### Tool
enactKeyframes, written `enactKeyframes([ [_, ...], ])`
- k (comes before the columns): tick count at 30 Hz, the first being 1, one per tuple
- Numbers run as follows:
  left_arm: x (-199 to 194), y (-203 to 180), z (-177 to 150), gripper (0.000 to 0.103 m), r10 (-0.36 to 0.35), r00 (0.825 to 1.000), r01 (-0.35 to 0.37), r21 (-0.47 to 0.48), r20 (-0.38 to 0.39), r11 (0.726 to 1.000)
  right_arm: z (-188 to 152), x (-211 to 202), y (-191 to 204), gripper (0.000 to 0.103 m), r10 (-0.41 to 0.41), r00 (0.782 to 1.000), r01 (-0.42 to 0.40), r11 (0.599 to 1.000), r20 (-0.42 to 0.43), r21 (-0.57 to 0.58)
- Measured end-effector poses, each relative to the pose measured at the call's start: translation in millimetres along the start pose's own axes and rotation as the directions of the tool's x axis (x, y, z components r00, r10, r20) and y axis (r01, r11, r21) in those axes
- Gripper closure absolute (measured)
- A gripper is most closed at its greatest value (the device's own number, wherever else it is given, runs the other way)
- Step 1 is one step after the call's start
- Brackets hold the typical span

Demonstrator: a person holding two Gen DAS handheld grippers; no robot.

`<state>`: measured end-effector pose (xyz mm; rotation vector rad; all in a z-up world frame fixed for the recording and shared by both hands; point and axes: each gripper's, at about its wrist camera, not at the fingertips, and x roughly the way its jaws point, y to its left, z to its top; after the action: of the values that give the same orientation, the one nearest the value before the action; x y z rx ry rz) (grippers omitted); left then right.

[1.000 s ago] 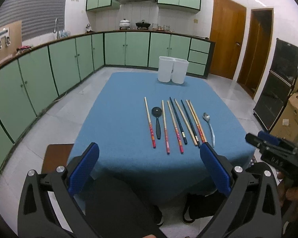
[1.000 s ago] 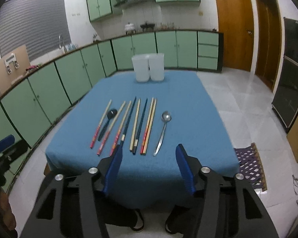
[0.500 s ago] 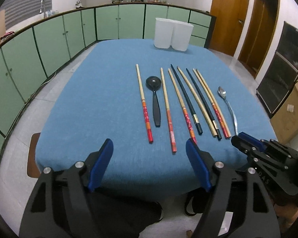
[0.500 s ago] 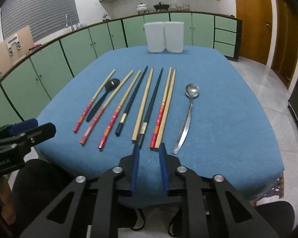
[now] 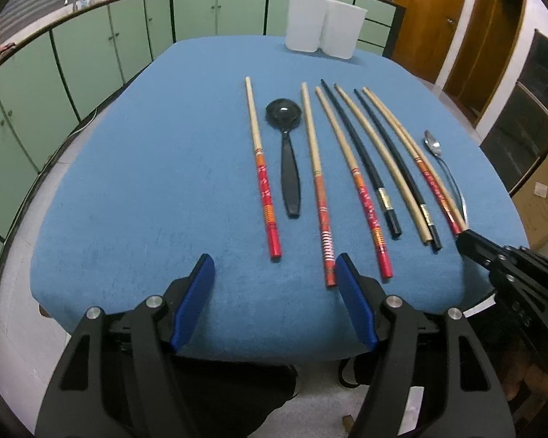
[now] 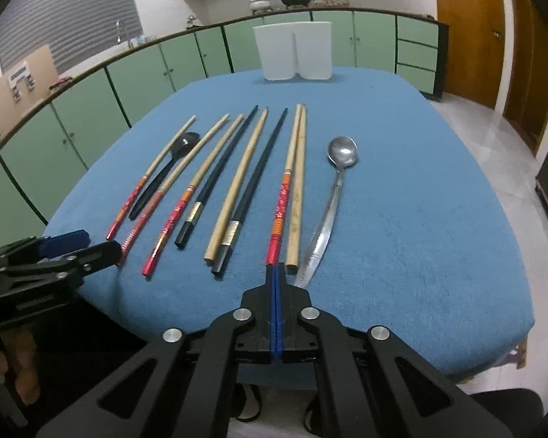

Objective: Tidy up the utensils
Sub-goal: 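Move both tools forward over the row of utensils, then close the right tool on a black chopstick while the left tool grasps a red-patterned chopstick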

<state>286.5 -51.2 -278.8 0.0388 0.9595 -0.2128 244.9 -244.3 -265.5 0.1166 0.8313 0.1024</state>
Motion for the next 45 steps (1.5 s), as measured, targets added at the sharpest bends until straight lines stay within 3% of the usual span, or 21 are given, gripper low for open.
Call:
enactKeyframes([
  [4,2,-4,0,0.034,0.014,1.0,-0.014,0.014,0.006,1.0,1,-7,8,0.103,0.017,1.0,-0.017,1.0,0.026,-0.027],
  [10,3,-6,-1,0.033,0.026,1.0,-0.026,0.022,0.015,0.999,1,8,6,0.101,0.029,0.999,-0.029,1.0,-0.013,0.01],
  [13,1,-6,-3,0.032,0.019,1.0,-0.02,0.028,0.02,0.999,-2,3,10,0.086,0.045,0.999,-0.045,0.999,-0.005,0.019],
  [20,4,-9,-4,0.031,0.031,0.999,-0.033,0.046,0.039,0.998,-5,6,26,0.081,0.038,0.999,-0.037,0.999,0.017,-0.037],
  [23,6,-7,-2,0.031,0.027,0.999,-0.029,0.046,0.046,0.999,-3,9,29,0.085,0.018,0.999,-0.016,0.997,0.028,-0.075],
  [25,5,-4,-1,0.033,0.011,0.999,-0.013,0.038,0.05,0.999,-2,8,22,0.096,0.012,1.0,-0.01,0.998,0.027,-0.066],
  [34,5,3,5,0.037,-0.018,0.999,0.017,0.02,0.049,1.0,-1,7,4,0.096,0.037,0.999,-0.037,0.999,0.028,-0.01],
  [39,-14,19,7,0.033,-0.053,0.996,0.056,-0.041,0.077,0.998,-2,7,4,0.096,0.043,0.999,-0.042,0.999,0.028,-0.008],
  [42,-7,20,7,0.034,0.006,0.998,-0.004,-0.033,0.064,0.999,-2,7,3,0.096,0.047,0.998,-0.047,0.999,0.03,-0.003],
  [44,1,18,6,0.044,0.0,0.999,0.001,-0.028,0.036,1.0,-3,7,3,0.096,0.048,0.998,-0.048,0.999,0.032,-0.004],
  [45,4,16,6,0.044,0.0,0.999,0.001,-0.026,0.037,1.0,-3,8,3,0.096,0.048,0.998,-0.047,0.999,0.032,-0.004],
])
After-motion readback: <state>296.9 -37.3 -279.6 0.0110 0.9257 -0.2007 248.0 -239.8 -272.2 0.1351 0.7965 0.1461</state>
